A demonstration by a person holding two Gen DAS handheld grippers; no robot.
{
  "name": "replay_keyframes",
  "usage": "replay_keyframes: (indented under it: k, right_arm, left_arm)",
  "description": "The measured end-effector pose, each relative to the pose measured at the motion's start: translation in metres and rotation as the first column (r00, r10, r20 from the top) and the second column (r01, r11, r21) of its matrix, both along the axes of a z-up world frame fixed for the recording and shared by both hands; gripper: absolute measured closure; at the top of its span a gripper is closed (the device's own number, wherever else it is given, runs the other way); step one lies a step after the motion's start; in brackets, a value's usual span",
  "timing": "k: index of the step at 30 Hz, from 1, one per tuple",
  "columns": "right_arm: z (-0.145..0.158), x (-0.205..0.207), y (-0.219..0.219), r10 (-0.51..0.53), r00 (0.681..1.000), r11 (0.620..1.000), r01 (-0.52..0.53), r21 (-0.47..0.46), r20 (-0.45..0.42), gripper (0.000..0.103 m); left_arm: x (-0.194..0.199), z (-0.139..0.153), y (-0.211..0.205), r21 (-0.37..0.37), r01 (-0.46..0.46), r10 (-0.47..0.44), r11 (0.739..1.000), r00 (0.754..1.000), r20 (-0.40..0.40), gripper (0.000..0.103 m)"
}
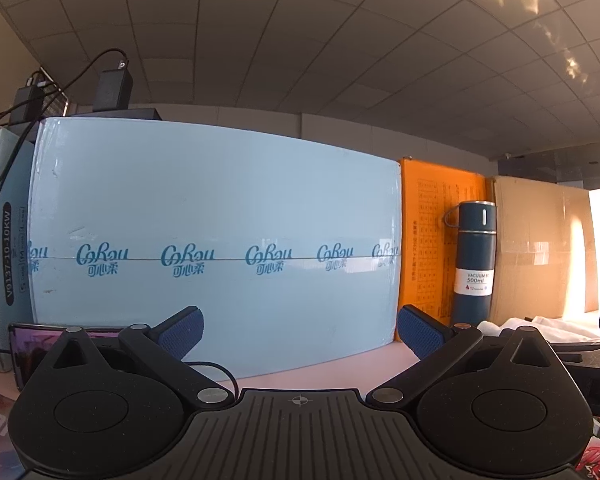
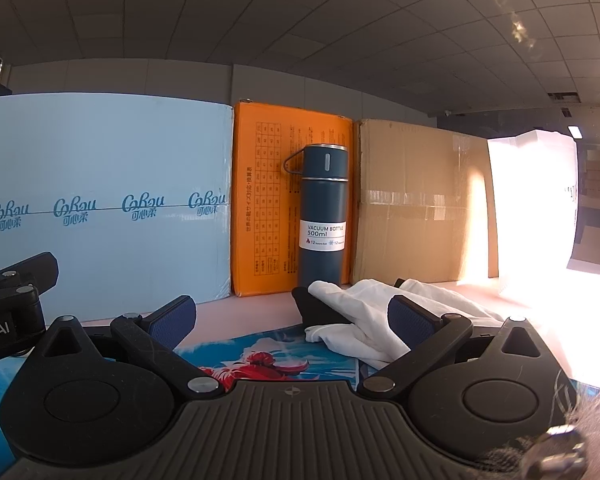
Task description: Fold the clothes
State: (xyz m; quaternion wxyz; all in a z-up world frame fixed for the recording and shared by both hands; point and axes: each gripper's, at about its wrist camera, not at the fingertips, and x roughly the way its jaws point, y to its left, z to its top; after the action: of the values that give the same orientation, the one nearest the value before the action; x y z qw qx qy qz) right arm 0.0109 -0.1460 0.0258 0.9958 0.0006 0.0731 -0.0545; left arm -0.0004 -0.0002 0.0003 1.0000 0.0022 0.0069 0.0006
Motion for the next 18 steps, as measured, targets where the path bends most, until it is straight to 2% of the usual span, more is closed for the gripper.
replay_keyframes:
  k: [12, 18]
  right_arm:
    - [-0.0030, 0.0045, -0.0005, -0.009, 1.000, 1.000, 0.010, 0.013, -0.024, 0.000]
    - [-0.0019, 0.0025, -0.0021, -0.011, 1.000, 1.000, 0.012, 0.022, -0.020, 0.000]
  left_arm:
    - [0.0027, 0.0005, -0.0019, 0.004, -0.031, 0.031, 1.000, 0.998, -0.046, 0.000]
    - [0.0032, -0.0007, -0.0025, 0.005, -0.014, 0.014, 1.000, 0.997, -0.074, 0.000]
